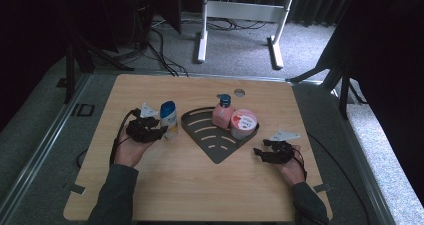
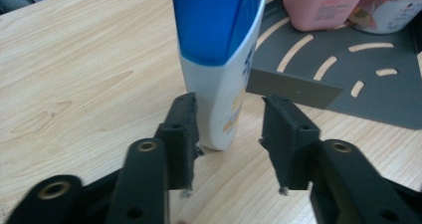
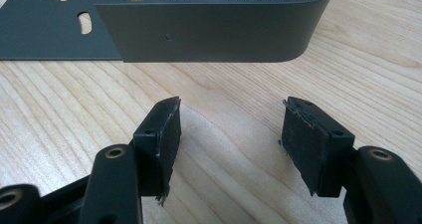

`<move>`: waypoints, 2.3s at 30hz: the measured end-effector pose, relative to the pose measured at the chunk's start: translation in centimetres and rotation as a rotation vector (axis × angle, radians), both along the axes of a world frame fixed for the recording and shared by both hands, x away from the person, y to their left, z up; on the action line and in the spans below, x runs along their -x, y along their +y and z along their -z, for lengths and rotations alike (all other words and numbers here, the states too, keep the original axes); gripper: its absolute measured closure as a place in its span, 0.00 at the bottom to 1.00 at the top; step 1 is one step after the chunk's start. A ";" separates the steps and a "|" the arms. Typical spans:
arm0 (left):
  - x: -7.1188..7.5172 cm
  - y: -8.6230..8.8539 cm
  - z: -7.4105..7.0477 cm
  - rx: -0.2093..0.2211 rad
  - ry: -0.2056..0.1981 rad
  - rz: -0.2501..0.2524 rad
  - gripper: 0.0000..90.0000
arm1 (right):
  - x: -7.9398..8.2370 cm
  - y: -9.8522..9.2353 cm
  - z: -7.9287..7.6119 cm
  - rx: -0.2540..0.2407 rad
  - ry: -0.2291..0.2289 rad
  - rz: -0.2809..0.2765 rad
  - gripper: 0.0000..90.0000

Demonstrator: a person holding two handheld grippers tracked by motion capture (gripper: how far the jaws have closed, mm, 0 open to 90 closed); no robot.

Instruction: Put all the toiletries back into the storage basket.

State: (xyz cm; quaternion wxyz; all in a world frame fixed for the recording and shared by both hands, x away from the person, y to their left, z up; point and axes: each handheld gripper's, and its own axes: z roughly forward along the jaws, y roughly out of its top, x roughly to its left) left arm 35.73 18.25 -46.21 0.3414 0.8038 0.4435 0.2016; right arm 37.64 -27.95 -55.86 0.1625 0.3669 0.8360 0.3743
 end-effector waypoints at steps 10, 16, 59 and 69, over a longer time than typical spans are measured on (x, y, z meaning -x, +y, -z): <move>-1.0 -0.2 -0.9 -0.013 -0.003 0.003 0.58 | 0.0 0.0 0.0 -0.001 0.000 0.000 0.45; -1.7 -0.6 -1.3 -0.032 -0.019 0.010 0.55 | 0.0 0.0 0.0 0.000 0.000 -0.001 0.45; -5.9 -2.7 -2.4 -0.124 0.110 0.085 0.58 | 0.0 0.0 0.0 -0.001 0.001 -0.004 0.45; -6.5 -3.0 -2.3 -0.149 0.142 0.099 0.58 | 0.0 0.0 0.0 -0.001 0.001 -0.005 0.45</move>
